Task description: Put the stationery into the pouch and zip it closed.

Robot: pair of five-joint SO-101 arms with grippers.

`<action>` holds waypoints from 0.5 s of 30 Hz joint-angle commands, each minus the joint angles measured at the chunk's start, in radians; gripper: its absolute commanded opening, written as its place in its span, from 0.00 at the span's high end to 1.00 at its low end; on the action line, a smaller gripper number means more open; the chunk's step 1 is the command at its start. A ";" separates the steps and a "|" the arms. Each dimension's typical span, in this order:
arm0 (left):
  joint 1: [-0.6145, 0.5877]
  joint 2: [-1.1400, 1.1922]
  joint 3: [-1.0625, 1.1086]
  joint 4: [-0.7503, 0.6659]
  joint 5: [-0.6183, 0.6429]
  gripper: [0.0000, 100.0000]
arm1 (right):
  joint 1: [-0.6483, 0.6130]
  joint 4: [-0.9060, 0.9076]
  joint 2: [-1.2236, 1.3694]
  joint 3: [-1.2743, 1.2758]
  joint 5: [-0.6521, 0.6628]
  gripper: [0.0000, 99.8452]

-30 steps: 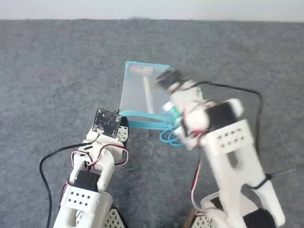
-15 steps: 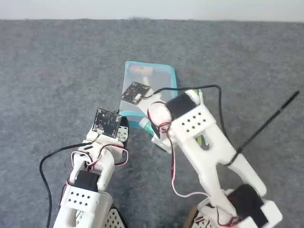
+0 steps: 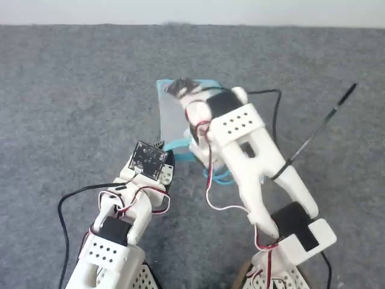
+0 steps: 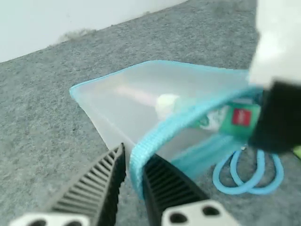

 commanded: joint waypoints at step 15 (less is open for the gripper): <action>0.060 -0.002 -0.027 0.000 -0.015 0.99 | -0.002 0.007 -0.093 -0.172 0.028 0.75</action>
